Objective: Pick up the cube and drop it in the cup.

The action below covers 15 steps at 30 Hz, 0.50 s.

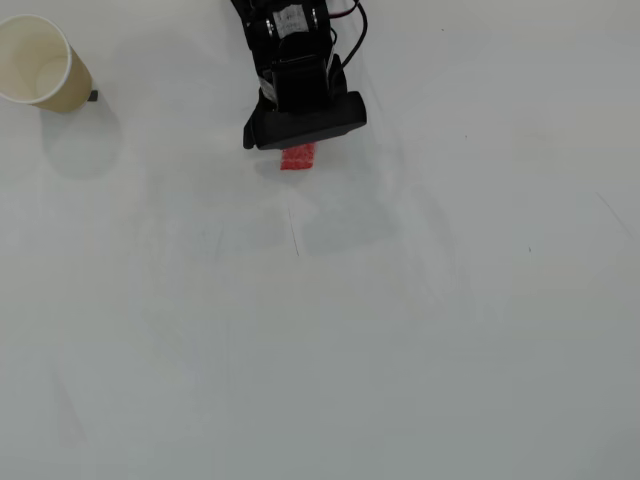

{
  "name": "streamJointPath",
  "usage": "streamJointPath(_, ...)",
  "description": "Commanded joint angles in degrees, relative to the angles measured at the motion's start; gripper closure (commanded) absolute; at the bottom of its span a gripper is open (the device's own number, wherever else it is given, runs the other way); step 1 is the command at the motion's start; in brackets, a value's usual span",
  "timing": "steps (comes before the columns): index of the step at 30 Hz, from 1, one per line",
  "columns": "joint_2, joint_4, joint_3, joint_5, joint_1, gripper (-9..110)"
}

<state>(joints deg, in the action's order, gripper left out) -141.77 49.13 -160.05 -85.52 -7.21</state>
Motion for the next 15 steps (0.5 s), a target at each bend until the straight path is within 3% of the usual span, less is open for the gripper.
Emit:
streamJointPath(1, 0.62, -1.93, 8.44, 0.62, 0.62, 61)
streamJointPath(15, 6.06, -4.66, 10.28, 0.35, 0.35, 61)
